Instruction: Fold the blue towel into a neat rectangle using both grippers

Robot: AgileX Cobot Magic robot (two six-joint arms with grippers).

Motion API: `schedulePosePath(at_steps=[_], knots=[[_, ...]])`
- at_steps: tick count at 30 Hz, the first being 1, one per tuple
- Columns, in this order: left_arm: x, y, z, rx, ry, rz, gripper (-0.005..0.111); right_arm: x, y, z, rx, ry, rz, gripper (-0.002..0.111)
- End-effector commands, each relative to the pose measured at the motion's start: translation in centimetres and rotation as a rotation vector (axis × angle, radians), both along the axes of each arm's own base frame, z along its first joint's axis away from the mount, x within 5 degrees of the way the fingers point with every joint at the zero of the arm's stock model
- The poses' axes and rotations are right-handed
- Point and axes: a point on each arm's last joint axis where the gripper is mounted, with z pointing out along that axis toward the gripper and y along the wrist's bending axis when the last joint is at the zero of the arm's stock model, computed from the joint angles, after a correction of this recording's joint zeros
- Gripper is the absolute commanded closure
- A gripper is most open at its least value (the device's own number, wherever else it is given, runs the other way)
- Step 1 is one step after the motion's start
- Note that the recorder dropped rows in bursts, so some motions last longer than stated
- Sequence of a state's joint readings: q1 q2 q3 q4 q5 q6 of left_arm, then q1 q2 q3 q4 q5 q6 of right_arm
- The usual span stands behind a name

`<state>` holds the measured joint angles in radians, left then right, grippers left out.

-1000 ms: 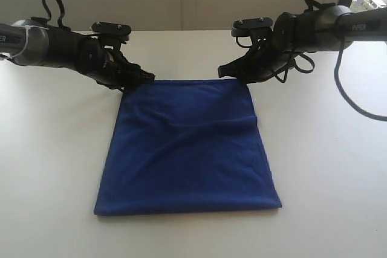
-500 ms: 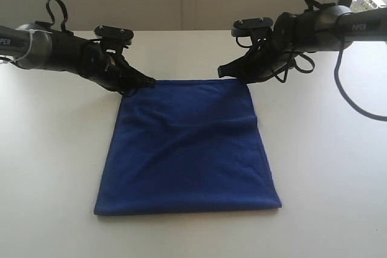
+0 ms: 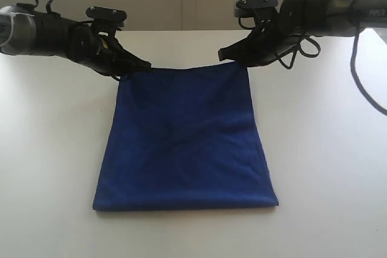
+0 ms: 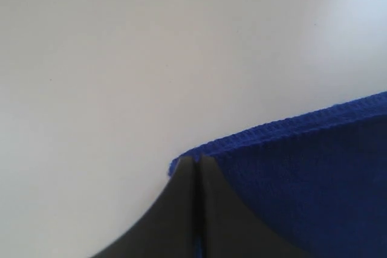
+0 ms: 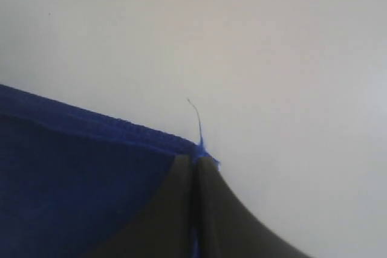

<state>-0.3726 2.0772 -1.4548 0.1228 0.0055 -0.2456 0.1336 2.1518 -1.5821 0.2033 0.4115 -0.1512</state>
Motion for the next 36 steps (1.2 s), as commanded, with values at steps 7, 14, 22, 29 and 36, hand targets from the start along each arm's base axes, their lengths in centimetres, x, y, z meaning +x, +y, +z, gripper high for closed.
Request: schedulePosePath(at_steps=[7,14,22,29,36], knots=[[0.5,1.0,-1.3,0.02,0.032,0.018,0.107,0.8,-0.3,-2.3,-0.011,-0.02,-0.01,0.108],[0.5,1.0,-1.2,0.016,0.022,0.018,0.107,0.9,-0.3,-2.6,-0.012,-0.024,-0.013,0.108],[0.6,1.0,-1.2,0.017,0.016,0.014,0.063,1.0,-0.3,-3.3,-0.014,-0.018,-0.014,0.094],[0.6,1.0,-1.2,0.019,0.015,0.012,0.033,1.1,-0.3,-3.4,-0.014,-0.024,-0.016,0.055],[0.1,1.2,-0.8,0.04,0.062,0.014,0.04,0.2,-0.2,-1.9,-0.011,0.04,0.004,0.056]])
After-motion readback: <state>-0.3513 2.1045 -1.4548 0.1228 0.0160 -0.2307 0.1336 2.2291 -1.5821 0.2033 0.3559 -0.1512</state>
